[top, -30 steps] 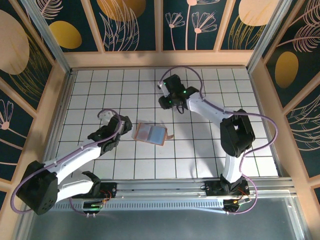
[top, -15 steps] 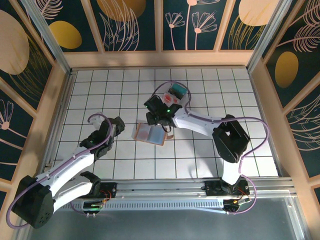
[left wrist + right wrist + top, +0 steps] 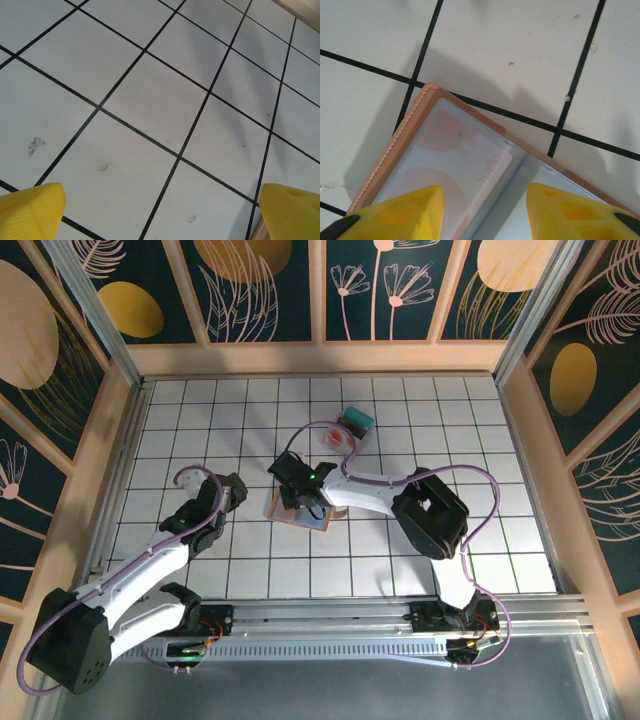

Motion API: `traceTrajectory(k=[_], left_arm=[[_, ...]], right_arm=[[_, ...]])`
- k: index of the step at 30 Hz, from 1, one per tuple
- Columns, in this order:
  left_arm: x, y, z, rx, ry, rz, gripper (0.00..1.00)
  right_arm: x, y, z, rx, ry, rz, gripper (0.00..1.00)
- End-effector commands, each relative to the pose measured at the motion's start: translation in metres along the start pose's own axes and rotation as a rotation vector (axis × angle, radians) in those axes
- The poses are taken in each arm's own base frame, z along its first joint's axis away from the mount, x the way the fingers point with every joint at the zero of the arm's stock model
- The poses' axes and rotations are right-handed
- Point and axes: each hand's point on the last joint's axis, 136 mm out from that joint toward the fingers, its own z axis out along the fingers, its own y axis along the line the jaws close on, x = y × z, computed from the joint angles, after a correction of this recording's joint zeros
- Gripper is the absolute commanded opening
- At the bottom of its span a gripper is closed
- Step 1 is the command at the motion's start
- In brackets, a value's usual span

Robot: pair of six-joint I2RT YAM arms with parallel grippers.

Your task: Take the credit cards out of the card holder

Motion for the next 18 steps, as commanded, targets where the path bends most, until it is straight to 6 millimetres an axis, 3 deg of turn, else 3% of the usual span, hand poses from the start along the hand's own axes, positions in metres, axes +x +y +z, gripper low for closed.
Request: traceTrajectory(k=[1, 5, 10, 18], left_arm=[[0.003, 0.0, 0.003, 0.003, 0.013, 0.005, 0.99], [0.003, -0.001, 0.004, -0.005, 0.015, 0.011, 0.99], [-0.001, -0.003, 0.004, -0.002, 0.006, 0.009, 0.99], [-0.001, -0.006, 0.004, -0.006, 0.019, 0.022, 0.99]], right_arm=[[0.008, 0.014, 0.007, -0.016, 0.027, -0.043, 0.47], [0.028, 0.016, 0.013, 0.001, 0.073, -0.095, 0.45], [0.047, 0.017, 0.016, 0.005, 0.115, -0.138, 0.36], [0.062, 0.003, 0.0, 0.017, 0.127, -0.221, 0.31]])
